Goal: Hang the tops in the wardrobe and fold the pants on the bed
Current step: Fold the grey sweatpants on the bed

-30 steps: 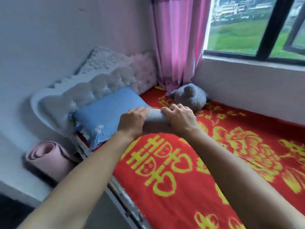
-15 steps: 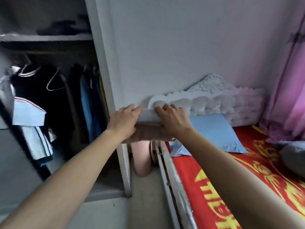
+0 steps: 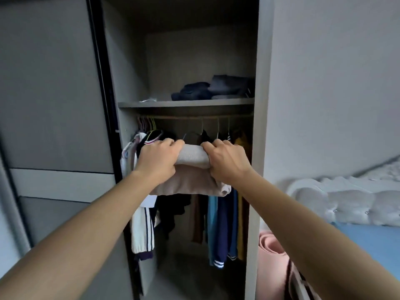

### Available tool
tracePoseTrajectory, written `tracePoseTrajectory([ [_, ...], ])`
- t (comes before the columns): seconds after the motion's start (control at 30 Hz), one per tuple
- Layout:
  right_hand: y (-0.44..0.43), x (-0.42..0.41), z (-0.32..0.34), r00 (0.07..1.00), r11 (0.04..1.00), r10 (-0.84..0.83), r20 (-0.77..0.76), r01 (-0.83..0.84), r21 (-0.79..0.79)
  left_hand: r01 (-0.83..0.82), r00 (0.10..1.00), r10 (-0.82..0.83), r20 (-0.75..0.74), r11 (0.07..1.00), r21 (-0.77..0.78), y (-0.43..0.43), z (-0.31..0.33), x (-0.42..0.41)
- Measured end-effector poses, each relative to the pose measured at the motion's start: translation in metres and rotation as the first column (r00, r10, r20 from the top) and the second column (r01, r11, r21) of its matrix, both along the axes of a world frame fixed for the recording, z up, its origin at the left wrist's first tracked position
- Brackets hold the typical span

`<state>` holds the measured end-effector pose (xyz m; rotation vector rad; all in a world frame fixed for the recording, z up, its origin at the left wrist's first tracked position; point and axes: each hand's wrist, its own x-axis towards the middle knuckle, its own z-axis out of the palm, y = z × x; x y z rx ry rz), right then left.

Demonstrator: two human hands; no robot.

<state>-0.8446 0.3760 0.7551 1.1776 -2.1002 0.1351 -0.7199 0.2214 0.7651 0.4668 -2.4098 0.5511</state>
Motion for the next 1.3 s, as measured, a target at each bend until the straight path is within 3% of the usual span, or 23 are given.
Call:
tracePoseTrajectory([
  [0.43,-0.155,-0.142,0.146,0.936,0.982,-0.039,-0.349,-0.029,-0.186,-0.033,0.945,-0.025,-0.328,0.985,-0.17,-0.159,0.134,-0.144],
  [0.7,-0.241,-0.249,0.248,0.877,0.933,-0.073,-0.475,-0.108,-0.344,-0.119,0.874,-0.045,-0.484,0.946,-0.302,-0.238,0.238,-0.248],
  [0.93,-0.311,-0.322,0.28,0.833,0.935,-0.142,-0.535,-0.064,-0.348,-0.085,0.841,-0.118,-0.529,0.935,-0.343,-0.319,0.266,-0.332],
  [1.3,-0.428,-0.415,0.343,0.795,0.921,-0.368,-0.483,0.241,-0.306,0.141,0.842,-0.273,-0.466,0.944,-0.299,-0.454,0.322,-0.475],
])
